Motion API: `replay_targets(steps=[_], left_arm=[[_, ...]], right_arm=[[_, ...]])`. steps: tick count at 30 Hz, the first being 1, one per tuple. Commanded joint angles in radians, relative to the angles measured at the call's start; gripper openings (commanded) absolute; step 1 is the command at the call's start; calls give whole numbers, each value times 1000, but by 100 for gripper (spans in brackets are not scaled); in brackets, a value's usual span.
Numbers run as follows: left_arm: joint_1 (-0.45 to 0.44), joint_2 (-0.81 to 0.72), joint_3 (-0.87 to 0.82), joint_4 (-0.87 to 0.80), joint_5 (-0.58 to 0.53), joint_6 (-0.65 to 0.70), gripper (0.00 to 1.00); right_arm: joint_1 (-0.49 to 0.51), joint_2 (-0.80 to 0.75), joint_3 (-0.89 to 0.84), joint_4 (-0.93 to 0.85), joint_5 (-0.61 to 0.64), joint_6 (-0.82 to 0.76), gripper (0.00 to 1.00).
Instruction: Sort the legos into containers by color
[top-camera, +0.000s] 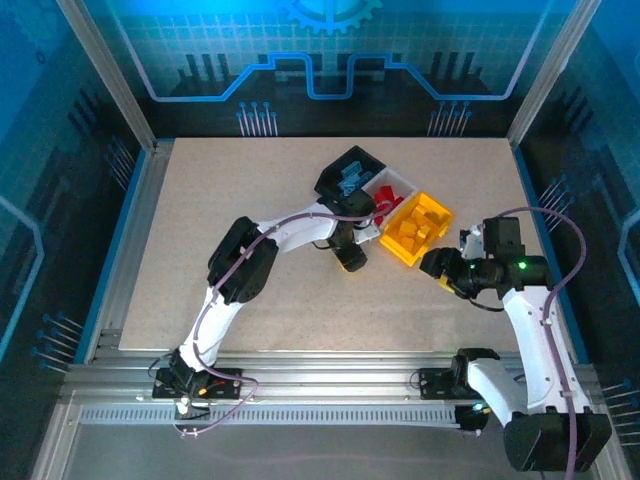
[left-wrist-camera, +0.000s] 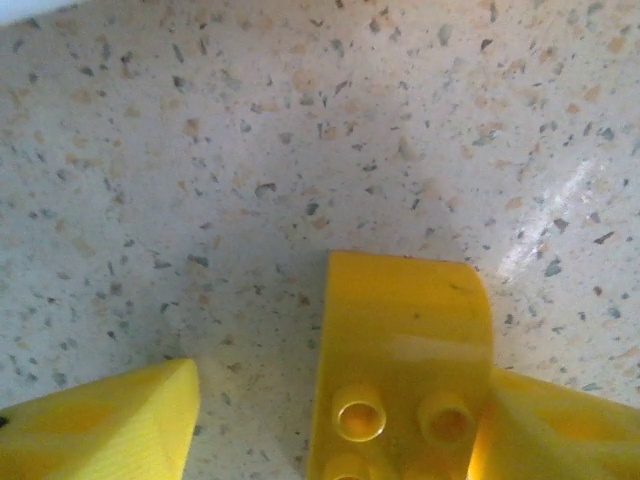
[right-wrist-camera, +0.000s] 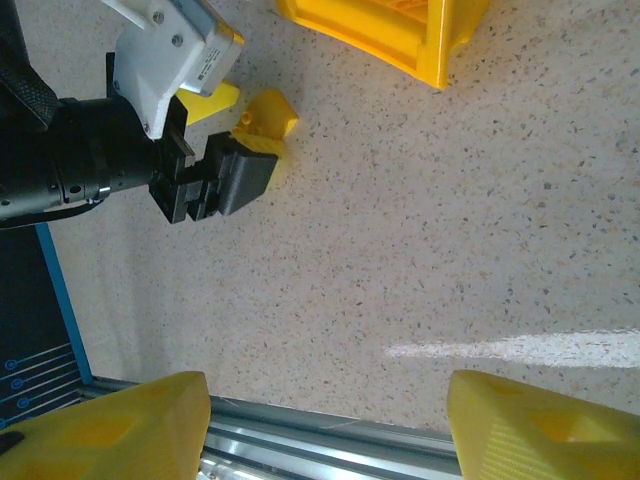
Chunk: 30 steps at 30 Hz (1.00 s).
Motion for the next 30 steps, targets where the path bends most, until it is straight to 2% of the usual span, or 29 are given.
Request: replay_targets(steps=[1,3,6,9,16,24,27,30], left_arm=[[-4,16,-21,-9,32,-11,61],[-4,15,-16,-16,40,-16,57],[0,4,-17,-30,69,-39,44],[6,-11,-18,-52,91,-63,42],[44,-34,3,-117,219,-193,36],[97,-109,-16,-95,333,-367,34],[115,-141,-27,-65,400,-466,34],[130,-174,-45,25,502,-637,33]], right_arm=[[8,-2,24,-26,-1,7,65],[8,5,28,-24,0,10,65],[8,12,47,-24,5,11,65],[7,2,47,-16,20,10,65],[6,-32,19,-8,47,11,65],[5,-10,-7,25,41,6,65],[0,-4,-10,39,44,4,65],[-17,-1,-10,42,52,-1,65]])
